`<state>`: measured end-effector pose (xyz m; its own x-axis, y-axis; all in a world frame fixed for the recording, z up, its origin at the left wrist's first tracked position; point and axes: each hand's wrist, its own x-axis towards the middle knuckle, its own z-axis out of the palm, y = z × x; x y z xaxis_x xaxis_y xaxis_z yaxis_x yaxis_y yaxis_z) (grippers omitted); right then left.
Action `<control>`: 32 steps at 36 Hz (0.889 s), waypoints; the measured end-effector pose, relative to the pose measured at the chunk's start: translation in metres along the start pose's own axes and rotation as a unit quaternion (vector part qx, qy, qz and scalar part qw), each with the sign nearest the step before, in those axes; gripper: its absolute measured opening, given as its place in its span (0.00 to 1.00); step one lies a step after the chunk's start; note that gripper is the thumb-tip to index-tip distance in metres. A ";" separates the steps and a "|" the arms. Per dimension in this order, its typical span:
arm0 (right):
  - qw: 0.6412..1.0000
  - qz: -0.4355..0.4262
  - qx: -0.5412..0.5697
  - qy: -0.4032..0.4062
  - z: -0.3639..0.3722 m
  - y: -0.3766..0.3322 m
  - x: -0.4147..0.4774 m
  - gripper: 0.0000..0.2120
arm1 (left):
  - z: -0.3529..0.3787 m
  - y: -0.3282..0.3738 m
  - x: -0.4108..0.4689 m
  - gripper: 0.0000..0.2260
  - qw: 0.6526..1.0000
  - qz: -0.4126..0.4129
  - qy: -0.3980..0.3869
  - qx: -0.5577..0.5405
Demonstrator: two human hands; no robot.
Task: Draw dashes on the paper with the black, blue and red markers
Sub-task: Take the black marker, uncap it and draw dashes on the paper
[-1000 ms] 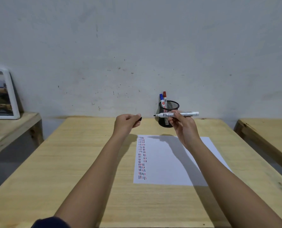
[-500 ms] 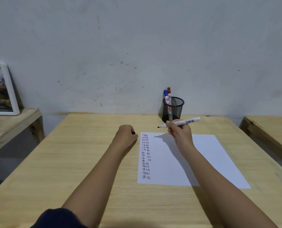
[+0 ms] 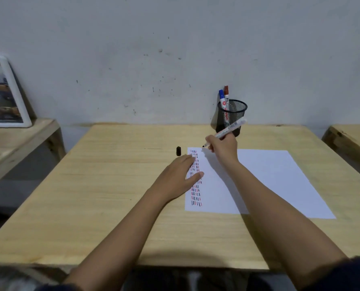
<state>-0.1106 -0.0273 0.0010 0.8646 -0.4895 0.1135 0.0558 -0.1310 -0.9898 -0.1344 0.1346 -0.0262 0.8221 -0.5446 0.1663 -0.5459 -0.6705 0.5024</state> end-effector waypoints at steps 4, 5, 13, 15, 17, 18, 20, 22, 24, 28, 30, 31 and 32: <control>0.999 -0.001 -0.035 -0.009 0.010 0.001 0.003 0.06 | 0.002 0.002 -0.002 0.25 1.000 -0.013 -0.002 0.025; 0.999 0.002 -0.036 -0.008 0.012 0.003 0.004 0.06 | 0.003 0.002 -0.002 0.25 1.000 -0.013 0.001 0.025; 0.999 0.019 0.041 -0.019 0.021 0.011 0.000 0.09 | 0.002 0.003 -0.002 0.26 1.000 -0.018 0.008 0.013; 0.999 0.012 0.037 -0.024 0.020 0.011 0.001 0.07 | 0.001 0.003 -0.002 0.26 1.000 -0.019 0.004 0.011; 0.999 0.007 0.035 -0.026 0.021 0.011 0.002 0.07 | 0.001 0.003 -0.002 0.26 1.000 -0.019 0.001 0.012; 0.999 0.006 0.033 -0.026 0.021 0.011 0.002 0.08 | 0.001 0.004 -0.002 0.26 1.000 -0.019 0.000 0.012; 0.999 0.003 0.021 -0.025 0.021 0.011 0.003 0.08 | 0.000 0.003 -0.001 0.27 1.000 -0.022 -0.001 0.010; 0.999 0.002 0.015 -0.029 0.021 0.011 0.004 0.08 | 0.000 0.004 -0.002 0.27 1.000 -0.024 -0.004 0.009; 0.999 0.003 0.018 -0.034 0.021 0.011 0.004 0.08 | -0.001 0.004 -0.002 0.27 1.000 -0.025 -0.007 0.009; 0.999 -0.002 0.002 -0.032 0.022 0.013 0.007 0.08 | -0.001 0.004 -0.001 0.26 1.000 -0.029 -0.010 0.006; 0.999 -0.006 -0.008 -0.031 0.022 0.015 0.008 0.07 | -0.001 0.005 -0.001 0.26 1.000 -0.029 -0.009 0.006; 0.999 -0.008 -0.014 -0.031 0.022 0.016 0.009 0.06 | -0.001 0.005 -0.002 0.26 1.000 -0.029 -0.009 0.005; 0.999 -0.011 -0.022 -0.031 0.022 0.017 0.010 0.06 | -0.002 0.005 -0.002 0.26 1.000 -0.028 -0.008 0.004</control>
<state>-0.0900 -0.0150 -0.0162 0.8923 -0.4327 0.1286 0.0546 -0.1794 -0.9823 -0.1383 0.1331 -0.0226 0.8491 -0.5135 0.1241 -0.4997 -0.7047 0.5037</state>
